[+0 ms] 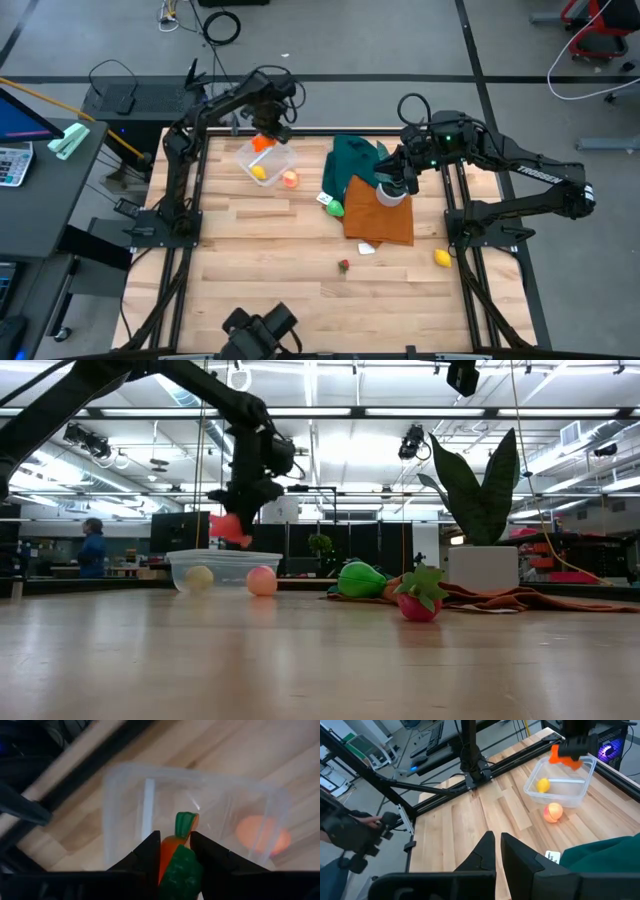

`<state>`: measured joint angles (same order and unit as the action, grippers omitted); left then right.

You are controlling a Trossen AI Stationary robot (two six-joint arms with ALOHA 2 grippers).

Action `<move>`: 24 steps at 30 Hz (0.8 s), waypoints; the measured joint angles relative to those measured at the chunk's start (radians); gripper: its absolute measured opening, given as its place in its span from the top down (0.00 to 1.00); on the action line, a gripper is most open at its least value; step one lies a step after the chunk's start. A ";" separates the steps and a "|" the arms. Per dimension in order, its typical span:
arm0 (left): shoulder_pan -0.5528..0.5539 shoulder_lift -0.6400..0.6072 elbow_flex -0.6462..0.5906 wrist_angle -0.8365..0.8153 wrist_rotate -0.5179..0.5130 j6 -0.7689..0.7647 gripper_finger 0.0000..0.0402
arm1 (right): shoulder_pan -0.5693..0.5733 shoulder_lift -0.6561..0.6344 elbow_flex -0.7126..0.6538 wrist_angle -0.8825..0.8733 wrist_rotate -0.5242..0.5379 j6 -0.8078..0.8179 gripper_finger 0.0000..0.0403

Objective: Pick and placing Produce into tupperware
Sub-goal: Put the carrot into the transparent container, then put the lemon into the transparent container

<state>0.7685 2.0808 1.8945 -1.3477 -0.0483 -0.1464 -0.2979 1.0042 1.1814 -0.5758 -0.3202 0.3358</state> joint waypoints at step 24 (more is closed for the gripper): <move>-0.095 -0.001 -0.155 0.122 -0.116 0.063 0.60 | 0.000 0.000 0.000 0.001 0.005 -0.006 1.00</move>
<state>0.6740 2.0796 1.7391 -1.2260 -0.1643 -0.0838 -0.2981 1.0044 1.1812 -0.5747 -0.3153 0.3302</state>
